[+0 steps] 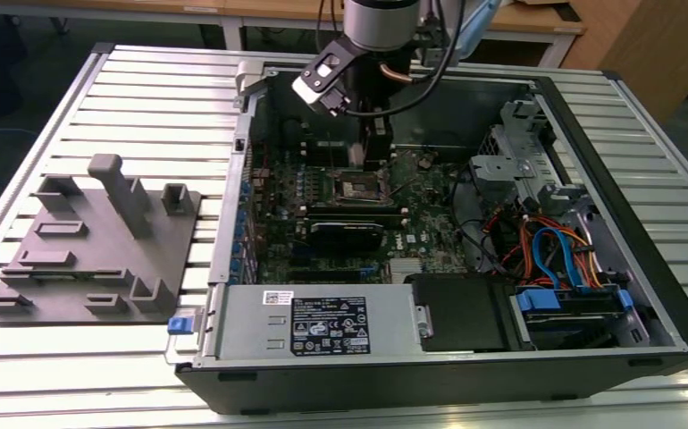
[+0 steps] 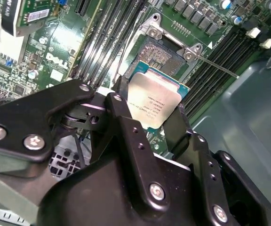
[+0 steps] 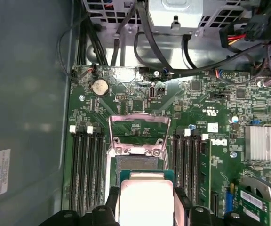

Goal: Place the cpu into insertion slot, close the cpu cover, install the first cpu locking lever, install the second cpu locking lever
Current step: 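Place the cpu into insertion slot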

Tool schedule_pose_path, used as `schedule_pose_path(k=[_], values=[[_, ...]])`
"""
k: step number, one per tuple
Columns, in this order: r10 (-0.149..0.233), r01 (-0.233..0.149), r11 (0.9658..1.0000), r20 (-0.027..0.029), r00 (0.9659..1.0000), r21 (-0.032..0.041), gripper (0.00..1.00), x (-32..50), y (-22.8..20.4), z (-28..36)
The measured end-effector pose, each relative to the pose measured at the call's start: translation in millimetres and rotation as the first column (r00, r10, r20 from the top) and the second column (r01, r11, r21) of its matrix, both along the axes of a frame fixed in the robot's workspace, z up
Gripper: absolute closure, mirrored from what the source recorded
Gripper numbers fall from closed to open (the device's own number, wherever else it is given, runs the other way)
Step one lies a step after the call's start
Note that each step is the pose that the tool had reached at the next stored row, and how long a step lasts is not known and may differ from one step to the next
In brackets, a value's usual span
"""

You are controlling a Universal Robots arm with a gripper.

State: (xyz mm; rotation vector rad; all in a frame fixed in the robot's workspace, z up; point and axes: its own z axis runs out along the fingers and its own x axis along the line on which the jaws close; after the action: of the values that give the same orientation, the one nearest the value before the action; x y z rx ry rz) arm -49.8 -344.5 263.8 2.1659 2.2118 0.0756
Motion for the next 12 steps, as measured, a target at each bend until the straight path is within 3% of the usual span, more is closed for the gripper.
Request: schedule_pose_path(k=[7, 12], values=[[0.000, 0.000, 1.0000, 0.0001, 1.0000, 0.0000, 0.46, 0.3, 0.6, -12.1], [0.000, 0.000, 1.0000, 0.0000, 1.0000, -0.0001, 0.46, 0.2, 0.6, -13.2]])
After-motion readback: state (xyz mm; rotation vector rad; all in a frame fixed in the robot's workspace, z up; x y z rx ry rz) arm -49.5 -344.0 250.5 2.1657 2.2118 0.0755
